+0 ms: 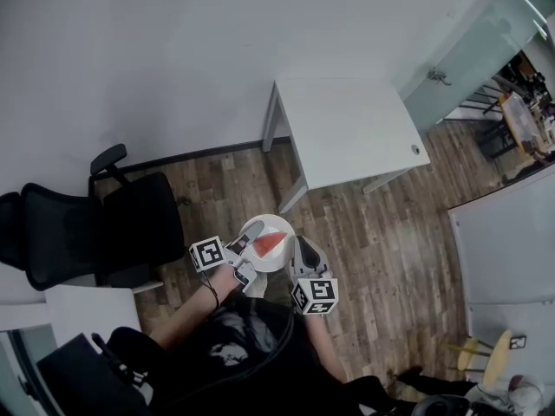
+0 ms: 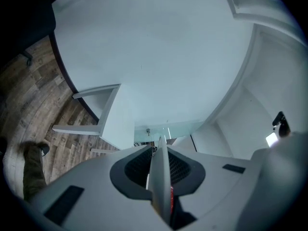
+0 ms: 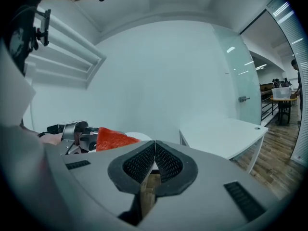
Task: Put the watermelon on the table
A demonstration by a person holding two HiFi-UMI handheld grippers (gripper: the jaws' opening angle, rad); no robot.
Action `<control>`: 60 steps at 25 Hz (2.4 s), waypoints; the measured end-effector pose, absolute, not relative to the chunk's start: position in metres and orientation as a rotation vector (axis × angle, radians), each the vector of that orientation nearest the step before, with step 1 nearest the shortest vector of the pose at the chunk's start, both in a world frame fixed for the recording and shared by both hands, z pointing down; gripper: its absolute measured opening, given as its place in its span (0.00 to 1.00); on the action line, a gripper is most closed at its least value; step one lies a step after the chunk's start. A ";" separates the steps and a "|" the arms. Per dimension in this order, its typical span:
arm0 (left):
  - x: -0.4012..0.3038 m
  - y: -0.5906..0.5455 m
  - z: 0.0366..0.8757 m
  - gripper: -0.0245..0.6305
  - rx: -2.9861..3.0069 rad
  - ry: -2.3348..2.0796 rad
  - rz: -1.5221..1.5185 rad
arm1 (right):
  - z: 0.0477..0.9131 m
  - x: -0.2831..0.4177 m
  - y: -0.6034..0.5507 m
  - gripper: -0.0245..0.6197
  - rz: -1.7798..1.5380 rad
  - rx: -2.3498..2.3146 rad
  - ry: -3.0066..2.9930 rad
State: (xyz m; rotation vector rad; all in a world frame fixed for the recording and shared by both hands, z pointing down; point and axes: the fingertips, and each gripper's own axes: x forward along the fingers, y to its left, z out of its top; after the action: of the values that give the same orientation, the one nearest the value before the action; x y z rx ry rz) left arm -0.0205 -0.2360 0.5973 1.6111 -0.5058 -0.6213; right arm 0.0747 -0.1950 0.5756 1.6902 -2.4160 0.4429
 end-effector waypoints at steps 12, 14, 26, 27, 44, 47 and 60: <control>0.087 -0.444 0.608 0.11 1.636 -0.496 -0.594 | 0.591 0.170 -0.407 0.05 0.414 1.536 -2.477; 0.100 -0.472 0.614 0.11 1.637 -0.505 -0.598 | 0.595 0.177 -0.432 0.05 0.407 1.482 -2.493; 0.145 -0.636 0.706 0.11 1.549 -0.521 -0.498 | 0.633 0.220 -0.580 0.05 0.453 1.562 -2.419; 0.149 -0.652 0.718 0.11 1.547 -0.525 -0.477 | 0.637 0.222 -0.594 0.05 0.457 1.579 -2.402; 0.210 -0.859 0.869 0.11 1.607 -0.686 -0.085 | 0.681 0.239 -0.691 0.05 0.690 1.665 -2.166; 0.218 -0.872 0.861 0.11 1.807 -0.796 0.111 | 0.690 0.244 -0.686 0.05 0.730 1.643 -2.182; 0.150 -0.848 0.783 0.28 2.278 -1.231 0.524 | 0.665 0.275 -0.705 0.05 0.595 1.634 -2.266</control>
State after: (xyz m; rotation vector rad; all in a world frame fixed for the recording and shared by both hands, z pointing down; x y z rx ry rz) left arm 0.1503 -0.8476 0.7828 2.2785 -1.2315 0.5243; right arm 0.2755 -0.7053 0.6653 1.6340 -2.2664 0.5948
